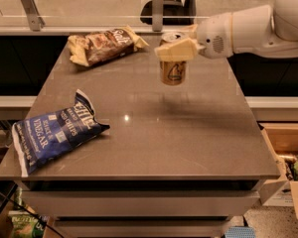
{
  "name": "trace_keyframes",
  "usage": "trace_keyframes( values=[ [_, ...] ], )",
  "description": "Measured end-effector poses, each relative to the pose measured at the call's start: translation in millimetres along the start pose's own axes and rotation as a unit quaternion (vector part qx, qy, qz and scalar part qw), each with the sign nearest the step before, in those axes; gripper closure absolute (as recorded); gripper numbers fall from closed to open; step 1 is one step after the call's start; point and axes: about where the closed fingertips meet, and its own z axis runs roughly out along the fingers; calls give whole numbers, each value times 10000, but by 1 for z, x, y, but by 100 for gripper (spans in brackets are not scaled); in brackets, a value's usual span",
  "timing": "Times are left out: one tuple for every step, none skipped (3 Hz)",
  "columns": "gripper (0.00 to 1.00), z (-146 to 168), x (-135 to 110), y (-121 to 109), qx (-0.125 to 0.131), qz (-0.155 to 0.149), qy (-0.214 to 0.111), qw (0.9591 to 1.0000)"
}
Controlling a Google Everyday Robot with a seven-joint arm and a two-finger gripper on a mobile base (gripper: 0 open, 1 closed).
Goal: Move orange can near brown chip bag
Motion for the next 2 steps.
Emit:
trace_keyframes(
  values=[
    [100, 16, -24, -14, 127, 6, -157, 9998],
    [100, 34, -48, -35, 323, -62, -245, 9992]
  ],
)
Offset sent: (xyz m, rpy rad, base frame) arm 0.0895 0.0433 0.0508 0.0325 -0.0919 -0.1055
